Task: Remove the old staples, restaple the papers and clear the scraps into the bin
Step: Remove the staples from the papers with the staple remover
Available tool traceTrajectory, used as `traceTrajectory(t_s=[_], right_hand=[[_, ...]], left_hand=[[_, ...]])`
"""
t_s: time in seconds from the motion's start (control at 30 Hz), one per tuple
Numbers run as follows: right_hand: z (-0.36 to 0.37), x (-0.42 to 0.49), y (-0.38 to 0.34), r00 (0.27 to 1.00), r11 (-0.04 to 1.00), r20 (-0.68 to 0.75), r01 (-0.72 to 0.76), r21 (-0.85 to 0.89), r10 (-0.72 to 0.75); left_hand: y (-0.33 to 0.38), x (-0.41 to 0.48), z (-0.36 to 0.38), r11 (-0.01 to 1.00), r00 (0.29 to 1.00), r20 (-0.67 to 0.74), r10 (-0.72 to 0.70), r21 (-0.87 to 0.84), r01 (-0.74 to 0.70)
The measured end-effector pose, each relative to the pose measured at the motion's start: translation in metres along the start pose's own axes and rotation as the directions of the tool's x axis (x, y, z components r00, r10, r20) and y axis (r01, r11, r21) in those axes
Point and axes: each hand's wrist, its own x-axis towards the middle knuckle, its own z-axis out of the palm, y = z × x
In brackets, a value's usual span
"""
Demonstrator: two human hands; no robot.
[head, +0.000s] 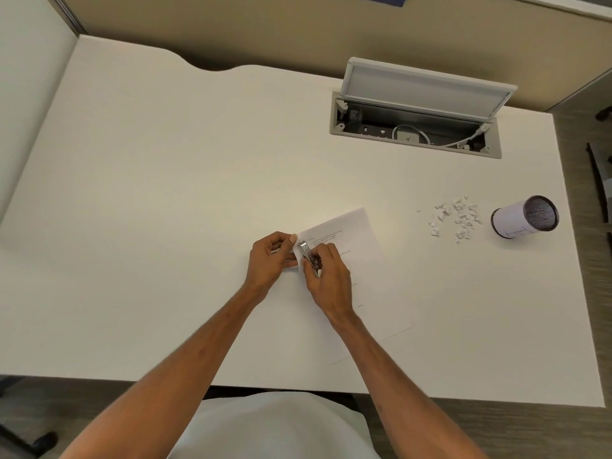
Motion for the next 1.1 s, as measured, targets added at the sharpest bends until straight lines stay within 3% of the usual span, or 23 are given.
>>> traceTrajectory(t_s=[0.3, 0.47, 0.73, 0.97, 1.1], right_hand=[[-0.001, -0.003, 0.003, 0.999, 1.0, -0.023, 0.022, -0.022, -0.023], [-0.001, -0.006, 0.004, 0.996, 0.981, -0.043, 0.068, -0.182, -0.077], [-0.01, 0.003, 0.002, 1.0, 0.993, -0.017, -0.023, -0.112, 0.021], [-0.016, 0.016, 0.0, 0.999, 0.986, 0.051, -0.004, -0.168, 0.012], [-0.017, 0.019, -0.002, 0.992, 0.986, 0.089, -0.072, -0.149, 0.086]], left_hand=[[0.001, -0.004, 0.002, 1.0, 1.0, 0.006, -0.029, -0.006, 0.029], [-0.002, -0.008, 0.004, 0.999, 0.999, -0.016, -0.046, -0.007, 0.046], [-0.005, -0.012, 0.004, 1.0, 0.998, -0.054, -0.015, -0.009, 0.015], [-0.004, -0.009, 0.006, 0.998, 0.999, -0.048, -0.016, -0.056, 0.014], [-0.004, -0.007, 0.004, 0.997, 1.0, -0.016, -0.005, -0.083, 0.003]])
